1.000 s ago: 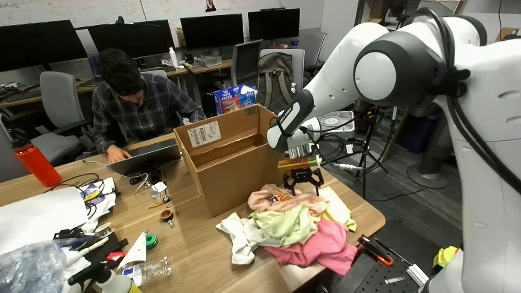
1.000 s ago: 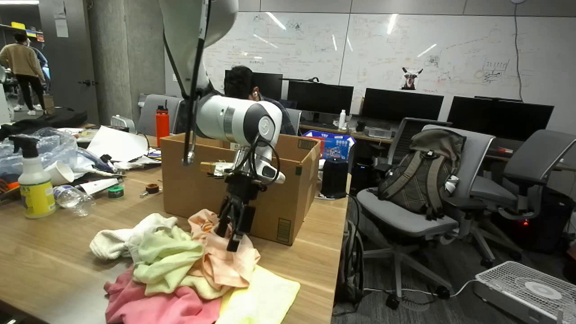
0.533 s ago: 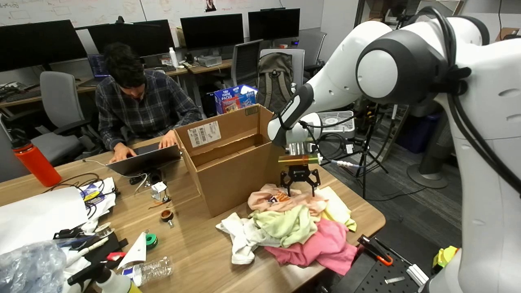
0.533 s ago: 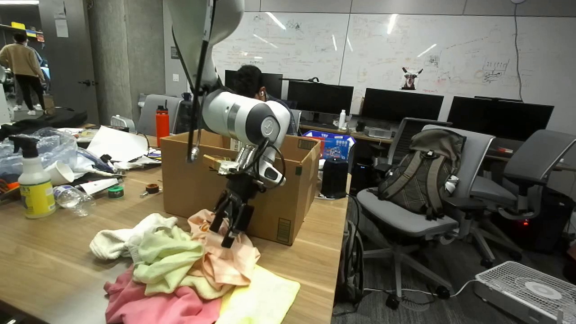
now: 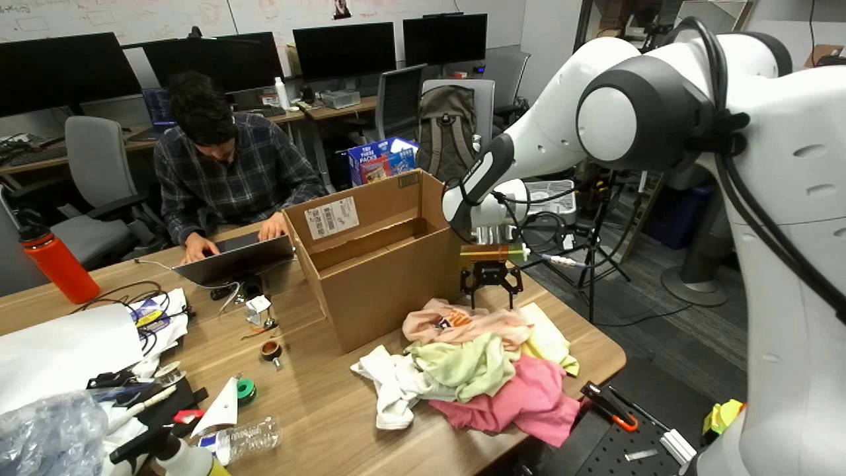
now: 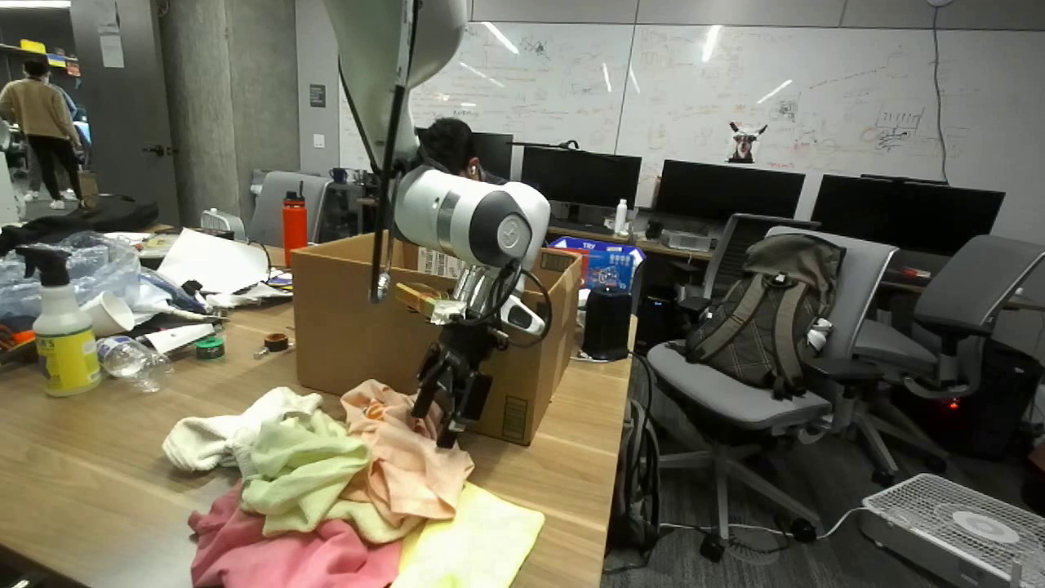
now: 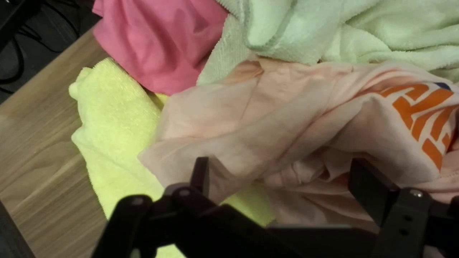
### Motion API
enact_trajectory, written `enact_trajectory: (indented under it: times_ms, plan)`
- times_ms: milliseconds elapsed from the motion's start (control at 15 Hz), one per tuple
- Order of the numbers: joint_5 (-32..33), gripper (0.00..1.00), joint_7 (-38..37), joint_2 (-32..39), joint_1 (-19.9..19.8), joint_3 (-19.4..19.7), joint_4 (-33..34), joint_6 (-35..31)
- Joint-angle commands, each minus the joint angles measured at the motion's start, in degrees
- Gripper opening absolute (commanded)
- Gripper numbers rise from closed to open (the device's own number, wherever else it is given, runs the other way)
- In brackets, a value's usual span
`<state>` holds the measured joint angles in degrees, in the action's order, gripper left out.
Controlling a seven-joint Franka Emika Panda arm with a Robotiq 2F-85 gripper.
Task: Place the peach shirt and two yellow towels inside the brown box
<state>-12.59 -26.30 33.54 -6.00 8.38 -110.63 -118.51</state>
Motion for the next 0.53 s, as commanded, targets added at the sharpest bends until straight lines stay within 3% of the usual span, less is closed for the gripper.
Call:
enact_trajectory:
  times_ms: [0,467]
  plan:
    - [-0.9,1.00,0.5,1.8,-0.5,0.3,1.6,-0.5]
    - [-0.8,1.00,-1.3,2.5,0.0,0.5,-0.7,-0.8]
